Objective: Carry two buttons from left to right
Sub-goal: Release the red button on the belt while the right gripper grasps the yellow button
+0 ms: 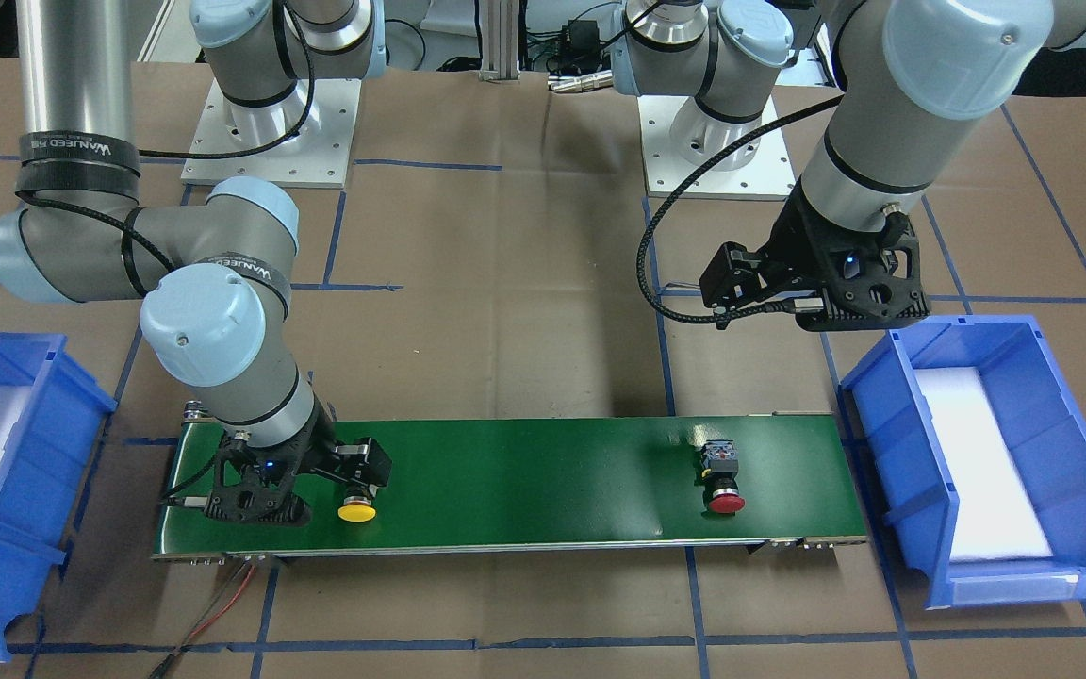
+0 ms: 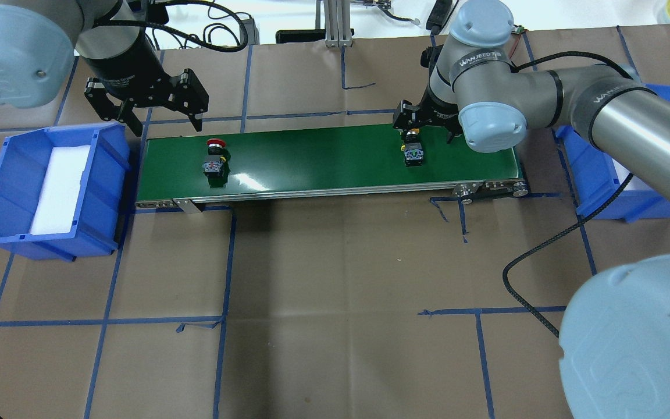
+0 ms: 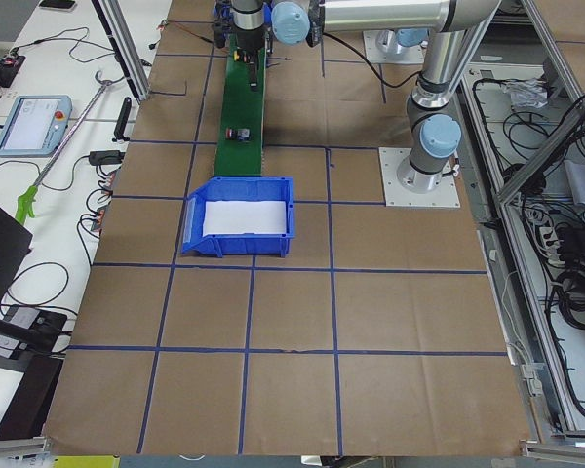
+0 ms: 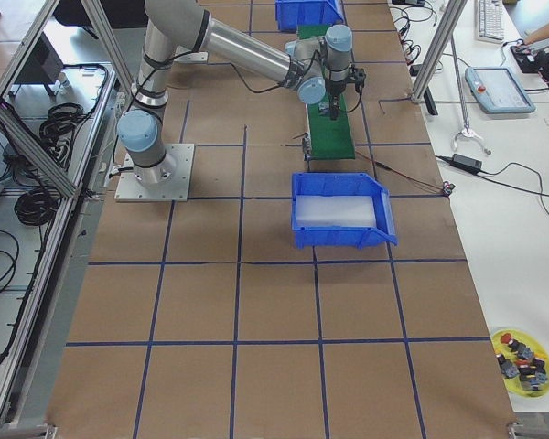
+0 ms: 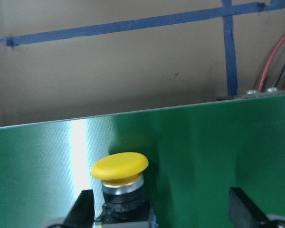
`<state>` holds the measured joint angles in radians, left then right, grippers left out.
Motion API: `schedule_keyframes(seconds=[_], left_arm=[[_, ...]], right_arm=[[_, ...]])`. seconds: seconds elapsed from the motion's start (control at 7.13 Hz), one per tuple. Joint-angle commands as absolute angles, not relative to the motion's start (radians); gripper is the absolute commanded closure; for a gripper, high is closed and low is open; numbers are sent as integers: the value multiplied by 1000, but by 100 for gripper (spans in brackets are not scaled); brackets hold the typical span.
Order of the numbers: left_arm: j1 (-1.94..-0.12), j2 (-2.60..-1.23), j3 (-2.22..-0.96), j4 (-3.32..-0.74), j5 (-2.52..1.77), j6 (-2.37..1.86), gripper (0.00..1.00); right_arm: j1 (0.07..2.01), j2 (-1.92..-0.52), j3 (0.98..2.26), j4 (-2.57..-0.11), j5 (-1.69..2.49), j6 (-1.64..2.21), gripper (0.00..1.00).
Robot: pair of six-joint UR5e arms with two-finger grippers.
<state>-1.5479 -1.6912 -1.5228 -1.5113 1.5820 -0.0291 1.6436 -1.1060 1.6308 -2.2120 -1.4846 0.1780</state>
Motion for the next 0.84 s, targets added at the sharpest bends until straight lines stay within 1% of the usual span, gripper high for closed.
schedule_keyframes(seconds=[0.0, 0.14, 0.28, 0.42, 0.56, 0.7], left_arm=[[-1534, -1652, -1539, -1509, 1580, -26, 0], [-1534, -1641, -1542, -1509, 1580, -26, 0], [-1534, -1634, -1543, -1509, 1582, -26, 0], [-1532, -1632, -1543, -1509, 1582, -26, 0], [-1534, -1631, -1543, -1509, 1583, -28, 0], [-1534, -1631, -1543, -1509, 1583, -28, 0]], right_arm=[[1644, -1103, 1631, -2212, -1485, 176, 0], [1644, -1095, 1631, -2214, -1489, 175, 1], [1644, -1085, 1631, -2212, -1511, 173, 6], [1644, -1083, 1631, -2210, -1547, 158, 34], [1644, -1086, 1628, -2147, -1549, 153, 72], [1641, -1094, 1621, -2070, -1549, 141, 92]])
